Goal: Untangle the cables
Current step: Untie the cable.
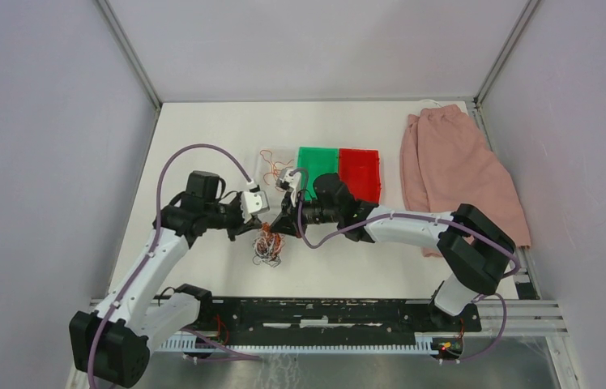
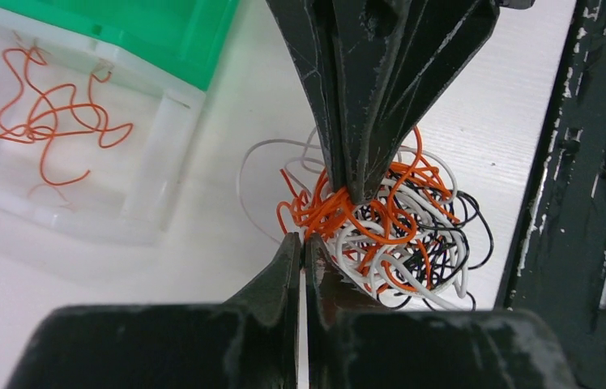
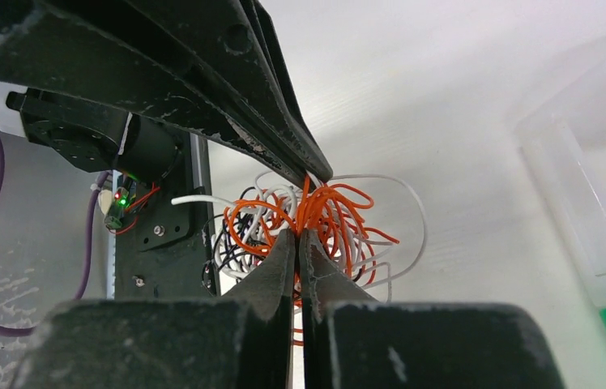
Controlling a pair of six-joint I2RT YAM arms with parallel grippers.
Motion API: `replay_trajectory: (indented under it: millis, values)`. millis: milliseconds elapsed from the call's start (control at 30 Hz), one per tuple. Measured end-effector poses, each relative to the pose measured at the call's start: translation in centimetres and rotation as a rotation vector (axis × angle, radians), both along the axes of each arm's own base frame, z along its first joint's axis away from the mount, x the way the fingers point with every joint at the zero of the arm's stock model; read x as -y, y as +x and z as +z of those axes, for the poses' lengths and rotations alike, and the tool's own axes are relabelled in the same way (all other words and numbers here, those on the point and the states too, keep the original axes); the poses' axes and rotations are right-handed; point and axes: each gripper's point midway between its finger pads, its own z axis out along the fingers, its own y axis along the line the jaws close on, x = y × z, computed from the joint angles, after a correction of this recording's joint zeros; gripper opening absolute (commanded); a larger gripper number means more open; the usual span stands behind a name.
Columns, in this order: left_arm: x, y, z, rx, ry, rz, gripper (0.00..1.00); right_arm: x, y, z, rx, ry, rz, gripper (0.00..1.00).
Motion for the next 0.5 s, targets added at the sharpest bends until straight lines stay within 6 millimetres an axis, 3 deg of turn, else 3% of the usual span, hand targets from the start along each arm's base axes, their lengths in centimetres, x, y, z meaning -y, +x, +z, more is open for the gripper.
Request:
replay_trajectory:
  millis: [133, 300, 433, 500]
  values:
    - [0.2, 0.6, 1.0, 0.058, -0.041, 0.04, 0.03, -0.1, 0.0, 0.1, -0.011, 0.007, -0.004, 0.07]
    - [0.4, 0.6, 1.9, 0.062, -0.078, 0.074, 0.03, 0.2, -0.1, 0.3, -0.007, 0.02, -0.014, 0.19]
    - [0.4, 0.5, 2.3, 0.053, -0.092, 0.093, 0.03, 1.2, -0.7, -0.8, -0.029, -0.003, -0.026, 0.41]
    - [0.4, 0.4, 2.7, 0.059, -0.101, 0.104, 0.03, 1.8, -0.6, -1.4, -0.033, -0.019, -0.055, 0.58]
